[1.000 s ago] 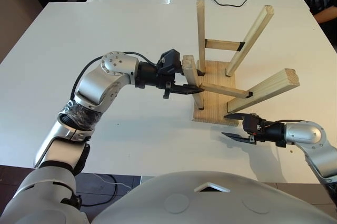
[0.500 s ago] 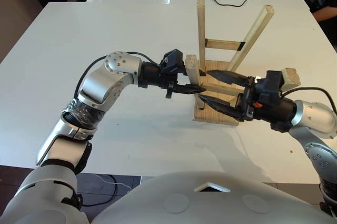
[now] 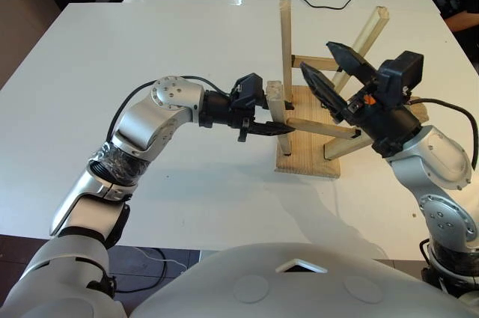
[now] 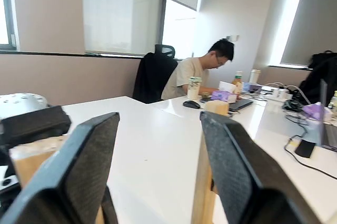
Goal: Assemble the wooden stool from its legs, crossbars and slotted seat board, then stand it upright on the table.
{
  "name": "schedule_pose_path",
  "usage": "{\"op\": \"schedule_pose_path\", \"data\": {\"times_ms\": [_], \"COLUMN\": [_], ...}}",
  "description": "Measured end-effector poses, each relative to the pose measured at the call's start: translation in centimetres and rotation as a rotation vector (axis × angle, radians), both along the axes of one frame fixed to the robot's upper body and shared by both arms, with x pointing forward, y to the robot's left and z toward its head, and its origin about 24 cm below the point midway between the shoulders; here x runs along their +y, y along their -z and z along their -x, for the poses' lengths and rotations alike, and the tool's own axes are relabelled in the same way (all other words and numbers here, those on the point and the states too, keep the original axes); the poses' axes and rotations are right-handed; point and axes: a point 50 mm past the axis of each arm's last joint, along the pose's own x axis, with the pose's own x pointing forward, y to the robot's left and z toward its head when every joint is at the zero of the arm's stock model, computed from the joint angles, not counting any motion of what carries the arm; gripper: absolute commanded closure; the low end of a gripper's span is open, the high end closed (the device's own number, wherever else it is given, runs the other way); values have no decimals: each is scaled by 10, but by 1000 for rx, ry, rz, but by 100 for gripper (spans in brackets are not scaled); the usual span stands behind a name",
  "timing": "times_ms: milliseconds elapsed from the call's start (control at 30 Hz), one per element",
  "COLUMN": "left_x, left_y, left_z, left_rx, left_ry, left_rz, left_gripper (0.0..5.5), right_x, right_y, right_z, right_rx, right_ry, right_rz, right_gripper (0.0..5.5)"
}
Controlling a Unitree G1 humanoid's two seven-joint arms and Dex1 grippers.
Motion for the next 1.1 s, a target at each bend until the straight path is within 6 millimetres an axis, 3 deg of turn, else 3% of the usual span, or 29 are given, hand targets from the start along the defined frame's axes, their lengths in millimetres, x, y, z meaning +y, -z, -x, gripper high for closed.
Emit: {"op": "schedule_pose_path", "data": {"times_ms": [100,300,700,833,967,1100], "left_x": [0,1,-1,-3,-9,-12], "left_y": [0,2,3,3,4,3], "left_z": [1,2,4,5,7,8], "left_rx": [-2,-5,-27,-29,-20,-14], "left_ry": [-1,-13,-67,-80,-118,-143], "left_rz": [-1,-11,-24,-17,0,2], "left_gripper": [346,346,346,346,346,346], "right_x": [2,17,20,20,16,-17], "right_y": [10,59,72,60,-15,-65], "right_z": [-2,11,2,0,-9,-11], "right_rx": [8,170,20,25,-184,-347], "right_ry": [76,124,184,120,62,150], "right_rz": [76,171,239,101,-242,-376], "right_gripper": [269,269,269,269,269,269]}}
